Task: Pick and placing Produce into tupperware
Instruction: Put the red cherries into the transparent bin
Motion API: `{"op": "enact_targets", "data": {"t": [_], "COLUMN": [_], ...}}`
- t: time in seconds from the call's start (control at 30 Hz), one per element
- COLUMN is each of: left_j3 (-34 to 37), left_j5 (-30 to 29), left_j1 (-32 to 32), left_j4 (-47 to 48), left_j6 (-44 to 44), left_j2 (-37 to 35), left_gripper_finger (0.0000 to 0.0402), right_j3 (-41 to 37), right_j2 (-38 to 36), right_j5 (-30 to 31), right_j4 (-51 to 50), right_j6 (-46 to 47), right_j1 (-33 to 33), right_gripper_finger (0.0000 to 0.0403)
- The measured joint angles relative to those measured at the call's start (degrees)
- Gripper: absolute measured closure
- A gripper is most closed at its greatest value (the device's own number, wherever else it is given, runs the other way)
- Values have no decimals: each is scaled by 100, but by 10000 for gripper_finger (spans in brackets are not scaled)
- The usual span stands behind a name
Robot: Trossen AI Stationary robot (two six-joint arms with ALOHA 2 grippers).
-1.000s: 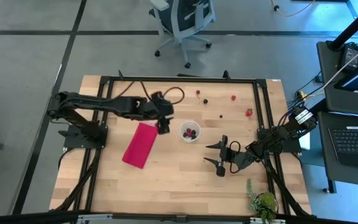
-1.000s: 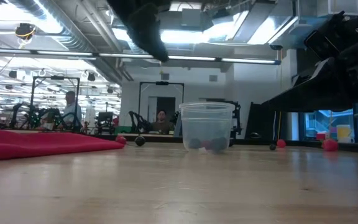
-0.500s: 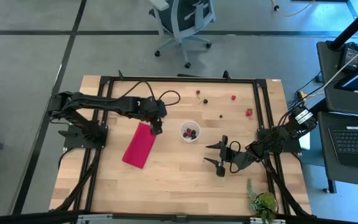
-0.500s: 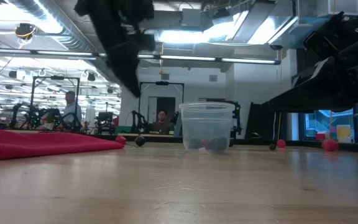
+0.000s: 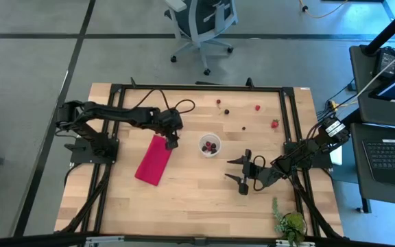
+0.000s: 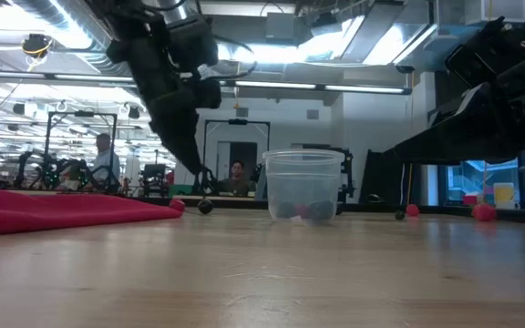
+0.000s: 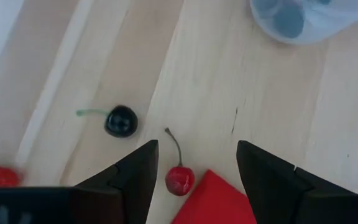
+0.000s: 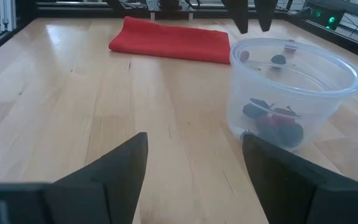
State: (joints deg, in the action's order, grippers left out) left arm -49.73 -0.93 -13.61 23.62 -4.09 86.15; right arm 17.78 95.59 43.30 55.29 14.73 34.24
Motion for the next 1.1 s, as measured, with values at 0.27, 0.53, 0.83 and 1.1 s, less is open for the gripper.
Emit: {"op": "enact_targets", "data": {"t": [0.27, 0.53, 0.83, 1.1], "left_j3": [414, 732, 752, 744], "left_j5": [-152, -345, -433, -419], "left_j1": [18, 66, 116, 178], "left_j4": [-310, -736, -860, -946], "left_j6": [-149, -147, -139, -156], "left_j2": [0, 0, 165, 639], "left_gripper_finger": [191, 191, 191, 191], "right_j3": [0, 0, 0, 2], "right_j2": [0, 0, 0, 0], "right_j5": [1, 1, 3, 3], "right_j4": [-20, -24, -43, -118], "right_j6": [-6, -21, -21, 1], "right_j1": [0, 0, 0, 0], "right_gripper_finger": [139, 139, 139, 139]}}
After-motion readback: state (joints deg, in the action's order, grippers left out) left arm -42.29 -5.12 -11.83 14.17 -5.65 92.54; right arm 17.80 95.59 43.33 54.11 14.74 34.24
